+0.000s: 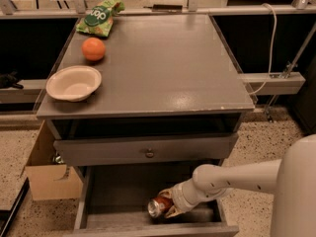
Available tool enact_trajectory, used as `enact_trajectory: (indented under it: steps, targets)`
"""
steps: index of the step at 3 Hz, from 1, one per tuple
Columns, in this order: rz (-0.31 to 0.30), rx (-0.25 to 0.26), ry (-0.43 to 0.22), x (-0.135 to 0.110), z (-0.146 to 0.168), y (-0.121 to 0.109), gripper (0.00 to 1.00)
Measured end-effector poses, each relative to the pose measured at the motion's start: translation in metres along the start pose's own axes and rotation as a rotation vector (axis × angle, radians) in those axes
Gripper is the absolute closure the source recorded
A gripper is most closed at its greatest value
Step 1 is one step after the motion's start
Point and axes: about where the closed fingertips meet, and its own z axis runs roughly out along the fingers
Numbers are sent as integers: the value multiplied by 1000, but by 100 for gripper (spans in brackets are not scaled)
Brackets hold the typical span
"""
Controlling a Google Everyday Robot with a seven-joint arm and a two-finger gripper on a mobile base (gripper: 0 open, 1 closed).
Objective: Place coke can into middle drawer
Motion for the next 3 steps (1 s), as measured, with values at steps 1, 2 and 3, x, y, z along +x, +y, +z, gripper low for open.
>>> enact_trajectory:
  steps: [1, 2, 3]
  targets:
    - [0, 0, 0, 0, 0, 0, 0]
    - [0, 0, 0, 0, 0, 0, 0]
    - [0, 0, 0, 0, 0, 0, 16]
